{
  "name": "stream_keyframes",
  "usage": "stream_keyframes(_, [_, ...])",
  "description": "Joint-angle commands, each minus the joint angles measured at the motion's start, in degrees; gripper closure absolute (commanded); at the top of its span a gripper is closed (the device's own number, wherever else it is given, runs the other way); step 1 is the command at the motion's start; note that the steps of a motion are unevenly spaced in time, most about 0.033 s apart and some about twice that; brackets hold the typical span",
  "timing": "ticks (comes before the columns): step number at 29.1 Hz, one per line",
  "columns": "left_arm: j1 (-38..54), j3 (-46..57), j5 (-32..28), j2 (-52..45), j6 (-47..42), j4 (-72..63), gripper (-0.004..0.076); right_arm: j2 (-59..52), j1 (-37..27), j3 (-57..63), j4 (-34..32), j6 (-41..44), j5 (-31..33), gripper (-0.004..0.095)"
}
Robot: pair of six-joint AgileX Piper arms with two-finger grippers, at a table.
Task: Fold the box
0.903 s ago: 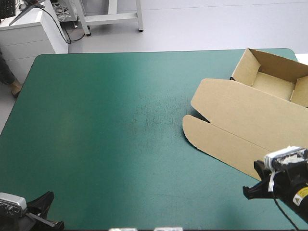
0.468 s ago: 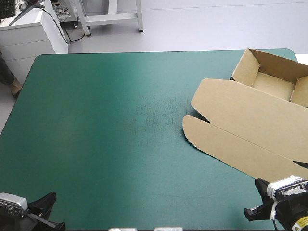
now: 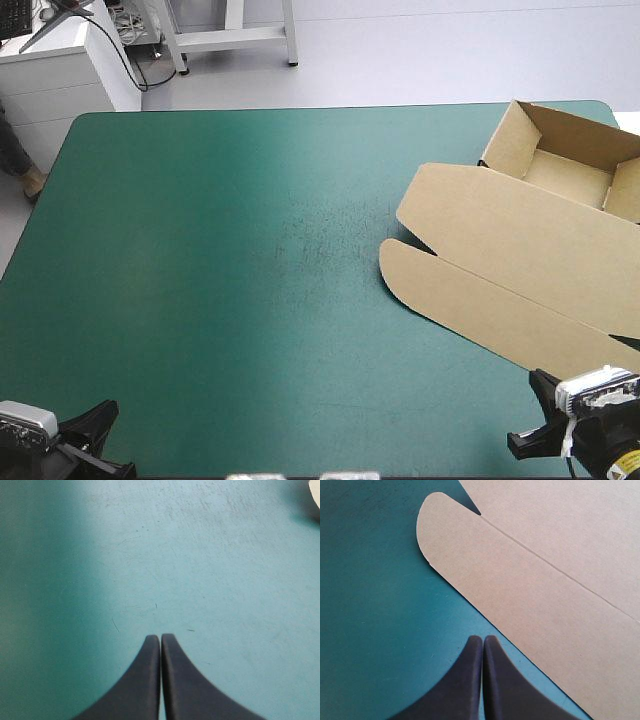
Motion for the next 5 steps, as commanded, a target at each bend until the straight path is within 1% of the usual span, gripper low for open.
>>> stream_keyframes(1, [0.1,-1.3,-3.7,0.9,-0.5,-0.1,0.0732,0.7,0.0,-1.1,-0.2,0.0,-4.8,0.0921])
stream_keyframes(5, [0.1,-1.3,-3.7,0.9,-0.5,-0.1,0.0732,0.7,0.0,-1.1,-0.2,0.0,-4.8,0.0921])
